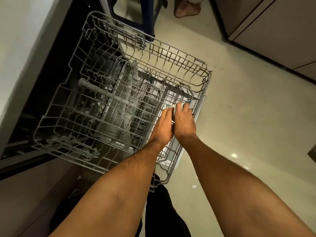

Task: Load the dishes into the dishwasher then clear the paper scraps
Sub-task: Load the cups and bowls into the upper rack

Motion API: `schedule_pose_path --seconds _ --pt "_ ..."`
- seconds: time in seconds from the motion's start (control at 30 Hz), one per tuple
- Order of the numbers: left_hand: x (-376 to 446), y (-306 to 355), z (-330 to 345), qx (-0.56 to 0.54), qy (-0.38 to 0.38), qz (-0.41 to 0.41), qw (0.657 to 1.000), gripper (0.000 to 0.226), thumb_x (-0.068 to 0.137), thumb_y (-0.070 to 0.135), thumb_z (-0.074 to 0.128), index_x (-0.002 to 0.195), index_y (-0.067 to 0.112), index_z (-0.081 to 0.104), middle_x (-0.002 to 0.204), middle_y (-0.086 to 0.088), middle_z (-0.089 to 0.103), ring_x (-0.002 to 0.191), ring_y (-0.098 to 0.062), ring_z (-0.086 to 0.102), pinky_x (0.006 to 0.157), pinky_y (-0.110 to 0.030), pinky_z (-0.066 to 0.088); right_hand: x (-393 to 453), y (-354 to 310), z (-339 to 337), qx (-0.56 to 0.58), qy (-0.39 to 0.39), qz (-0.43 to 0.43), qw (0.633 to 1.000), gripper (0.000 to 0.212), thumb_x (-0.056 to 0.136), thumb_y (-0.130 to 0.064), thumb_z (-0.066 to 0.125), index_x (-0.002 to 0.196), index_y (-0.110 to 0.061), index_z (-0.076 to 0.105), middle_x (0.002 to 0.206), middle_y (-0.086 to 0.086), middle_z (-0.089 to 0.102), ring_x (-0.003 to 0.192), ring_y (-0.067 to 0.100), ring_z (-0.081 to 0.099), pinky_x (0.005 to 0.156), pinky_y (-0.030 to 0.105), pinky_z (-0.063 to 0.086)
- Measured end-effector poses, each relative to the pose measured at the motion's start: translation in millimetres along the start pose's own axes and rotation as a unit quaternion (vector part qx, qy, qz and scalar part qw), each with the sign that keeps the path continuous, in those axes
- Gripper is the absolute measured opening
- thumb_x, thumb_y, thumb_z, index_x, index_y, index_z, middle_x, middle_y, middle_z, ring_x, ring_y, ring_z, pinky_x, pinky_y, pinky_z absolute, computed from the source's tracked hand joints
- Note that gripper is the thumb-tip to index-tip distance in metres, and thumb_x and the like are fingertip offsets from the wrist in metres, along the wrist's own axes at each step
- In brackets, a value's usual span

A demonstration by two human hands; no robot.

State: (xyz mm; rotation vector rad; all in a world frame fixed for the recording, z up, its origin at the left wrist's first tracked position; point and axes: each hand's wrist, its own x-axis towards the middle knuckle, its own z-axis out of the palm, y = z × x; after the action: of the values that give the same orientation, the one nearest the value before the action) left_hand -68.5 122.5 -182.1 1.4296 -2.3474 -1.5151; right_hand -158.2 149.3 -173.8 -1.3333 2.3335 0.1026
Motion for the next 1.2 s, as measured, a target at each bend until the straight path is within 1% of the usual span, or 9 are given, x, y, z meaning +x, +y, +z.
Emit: schedule_pose_path --seconds 0.03,0.1,0.17,0.27,0.33,0.57,0.73,0.9,1.2 --pt "0 3 -2 0.039 0.018 0.021 0.999 0.037 0.107 0.029 0.037 0.143 0.034 0.041 0.132 0.016 0.055 0.109 -0.002 0.062 0.085 -0.026 0.056 1 -1 -1 0.010 -0.002 0.007 1.000 0.075 0.071 0.007 0.079 0.130 -0.012 0.037 0.126 0.016 0.043 0.110 0.027 0.053 0.095 0.035 0.053" --pt "1 1 -1 0.051 0.023 0.025 0.998 0.034 0.110 0.034 0.031 0.141 0.034 0.045 0.112 0.032 0.057 0.094 0.015 0.060 0.070 -0.008 0.050 1 -4 -4 0.039 -0.003 0.022 0.999 0.073 0.071 0.011 0.077 0.128 -0.013 0.038 0.127 0.017 0.043 0.110 0.029 0.054 0.093 0.037 0.054" --pt "4 -2 -3 0.032 0.000 0.000 0.999 0.044 0.105 0.016 0.046 0.148 0.025 0.039 0.123 0.036 0.048 0.100 0.020 0.054 0.078 0.000 0.041 2 -3 -5 0.050 -0.008 0.026 0.998 0.073 0.072 0.012 0.077 0.128 -0.013 0.038 0.127 0.017 0.043 0.110 0.029 0.054 0.092 0.037 0.055" --pt "6 -8 -6 0.010 -0.022 -0.011 1.000 0.070 0.090 -0.003 0.063 0.151 0.015 0.033 0.150 0.006 0.039 0.122 -0.009 0.052 0.095 -0.020 0.044 4 -2 -5 0.049 -0.016 0.022 0.998 0.069 0.075 0.012 0.075 0.129 -0.012 0.038 0.128 0.017 0.043 0.112 0.029 0.053 0.091 0.036 0.054" --pt "6 -8 -7 -0.001 -0.011 -0.014 1.000 0.070 0.089 -0.003 0.064 0.150 0.016 0.034 0.152 0.004 0.039 0.123 -0.015 0.054 0.096 -0.033 0.049 5 -2 -4 0.038 -0.016 0.024 0.999 0.067 0.077 0.010 0.075 0.130 -0.011 0.038 0.129 0.017 0.043 0.114 0.030 0.052 0.091 0.037 0.054" --pt "-7 -17 -17 0.034 0.017 -0.021 0.999 0.073 0.093 0.000 0.062 0.155 0.015 0.028 0.158 0.000 0.035 0.138 -0.016 0.045 0.112 -0.024 0.031 0 -6 -5 -0.006 0.005 0.019 1.000 0.064 0.086 -0.007 0.075 0.136 -0.010 0.035 0.131 0.018 0.046 0.118 0.031 0.051 0.094 0.038 0.054" --pt "-19 -21 -27 0.042 0.041 -0.017 0.998 0.066 0.095 0.008 0.062 0.154 0.017 0.032 0.155 0.001 0.038 0.131 -0.016 0.052 0.110 -0.032 0.045 -10 -14 -12 -0.021 0.016 0.009 1.000 0.066 0.083 -0.006 0.074 0.137 -0.007 0.036 0.136 0.019 0.045 0.123 0.032 0.049 0.102 0.037 0.049" --pt "-44 -19 -41 0.050 0.084 -0.007 0.995 0.062 0.096 0.013 0.062 0.151 0.016 0.034 0.149 0.002 0.042 0.119 -0.012 0.058 0.104 -0.030 0.050 -32 -29 -22 -0.041 0.036 -0.013 0.998 0.066 0.079 -0.005 0.072 0.135 -0.005 0.038 0.129 0.018 0.046 0.118 0.032 0.047 0.102 0.039 0.048" --pt "-127 -32 -105 0.198 0.227 0.022 0.953 0.056 0.102 0.024 0.051 0.152 0.009 0.030 0.157 -0.009 0.036 0.146 -0.020 0.032 0.124 -0.037 0.021 -98 -88 -42 -0.131 0.097 -0.132 0.978 0.059 0.086 -0.013 0.067 0.136 -0.003 0.040 0.127 0.018 0.049 0.114 0.029 0.047 0.103 0.042 0.046"
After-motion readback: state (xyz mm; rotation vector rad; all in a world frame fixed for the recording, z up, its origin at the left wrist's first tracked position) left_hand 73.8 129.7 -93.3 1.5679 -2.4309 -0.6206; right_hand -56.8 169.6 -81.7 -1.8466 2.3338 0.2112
